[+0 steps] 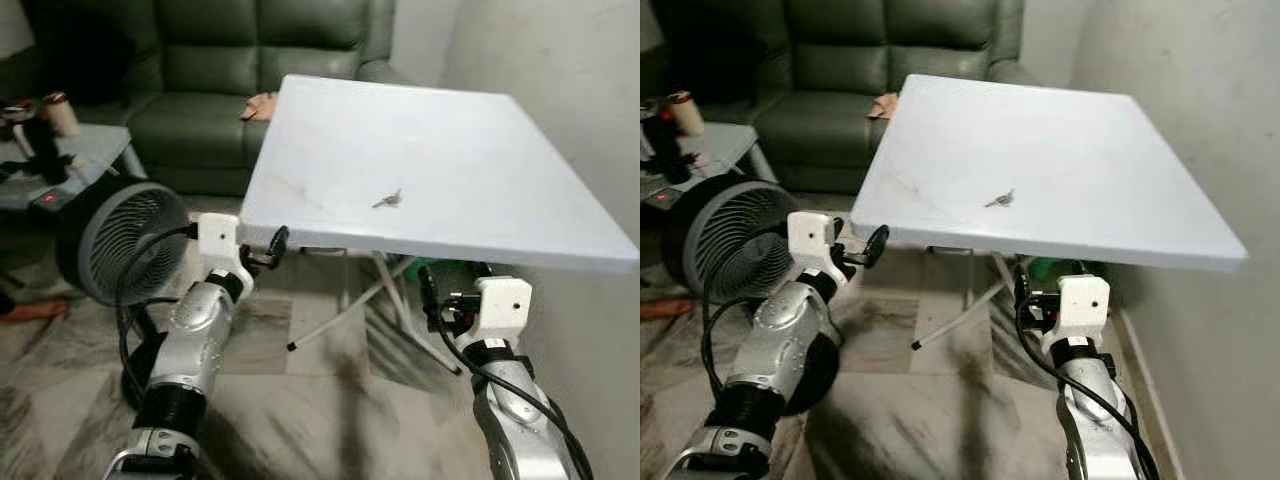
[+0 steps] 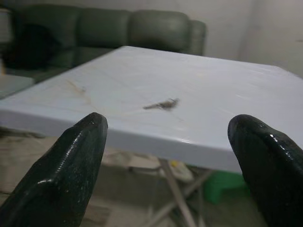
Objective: Hang keys on a hook
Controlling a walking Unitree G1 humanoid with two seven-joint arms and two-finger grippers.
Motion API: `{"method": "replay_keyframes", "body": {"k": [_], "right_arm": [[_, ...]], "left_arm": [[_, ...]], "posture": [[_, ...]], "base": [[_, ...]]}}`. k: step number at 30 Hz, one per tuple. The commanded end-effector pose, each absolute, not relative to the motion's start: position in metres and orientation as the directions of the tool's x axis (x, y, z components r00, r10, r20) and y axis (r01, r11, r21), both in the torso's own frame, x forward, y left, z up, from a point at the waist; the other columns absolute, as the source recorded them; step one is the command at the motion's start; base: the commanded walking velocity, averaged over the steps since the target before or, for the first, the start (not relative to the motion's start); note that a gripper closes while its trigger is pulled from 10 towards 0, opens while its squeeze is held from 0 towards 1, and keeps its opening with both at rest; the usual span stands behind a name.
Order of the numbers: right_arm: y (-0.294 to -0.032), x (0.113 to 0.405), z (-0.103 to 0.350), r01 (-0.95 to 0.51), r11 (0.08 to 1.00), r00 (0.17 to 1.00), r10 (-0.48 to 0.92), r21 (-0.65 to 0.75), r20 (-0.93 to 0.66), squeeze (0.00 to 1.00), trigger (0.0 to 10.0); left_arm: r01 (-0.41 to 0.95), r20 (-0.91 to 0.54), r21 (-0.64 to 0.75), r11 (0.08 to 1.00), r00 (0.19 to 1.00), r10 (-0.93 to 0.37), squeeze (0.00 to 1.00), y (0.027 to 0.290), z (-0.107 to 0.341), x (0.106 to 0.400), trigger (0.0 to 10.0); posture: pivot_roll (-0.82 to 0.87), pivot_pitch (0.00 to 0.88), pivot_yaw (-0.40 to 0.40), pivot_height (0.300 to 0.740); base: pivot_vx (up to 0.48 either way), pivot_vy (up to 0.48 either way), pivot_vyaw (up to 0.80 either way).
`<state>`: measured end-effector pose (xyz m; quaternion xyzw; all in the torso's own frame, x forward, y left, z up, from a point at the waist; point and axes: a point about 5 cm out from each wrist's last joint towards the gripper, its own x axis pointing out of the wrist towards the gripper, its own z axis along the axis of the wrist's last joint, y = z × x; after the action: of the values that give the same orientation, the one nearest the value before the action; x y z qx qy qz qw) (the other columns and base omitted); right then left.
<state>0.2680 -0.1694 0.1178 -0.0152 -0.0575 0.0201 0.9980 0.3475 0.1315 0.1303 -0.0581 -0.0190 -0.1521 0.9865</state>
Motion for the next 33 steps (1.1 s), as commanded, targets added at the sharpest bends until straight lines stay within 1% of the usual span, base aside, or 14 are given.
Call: {"method": "replay_keyframes", "body": {"k": [1,12,33], "right_arm": [[-0.1740,0.2662,0.1177,-0.024,0.999,0.992,0.020,0.027,0.121,0.00,10.0],[-0.1745,0.2666,0.1178,-0.018,1.000,0.993,0.017,0.008,0.118,0.00,10.0],[-0.1743,0.2658,0.1177,-0.017,1.000,0.993,0.015,0.020,0.118,0.00,10.0]], "left_arm": [[0.313,0.036,-0.105,0.944,0.950,-0.311,0.00,0.1267,0.1285,0.3470,10.0],[0.325,0.045,-0.105,0.940,0.946,-0.322,0.00,0.1264,0.1303,0.3472,10.0],[0.336,0.047,-0.102,0.936,0.942,-0.333,0.00,0.1250,0.1324,0.3479,10.0]], "posture": [[-0.02,0.000,-0.017,0.740],[-0.02,0.000,-0.012,0.740],[-0.02,0.000,0.001,0.740]], "base": [[0.000,0.000,0.00],[0.000,0.000,0.00],[0.359,0.000,0.00]]}}
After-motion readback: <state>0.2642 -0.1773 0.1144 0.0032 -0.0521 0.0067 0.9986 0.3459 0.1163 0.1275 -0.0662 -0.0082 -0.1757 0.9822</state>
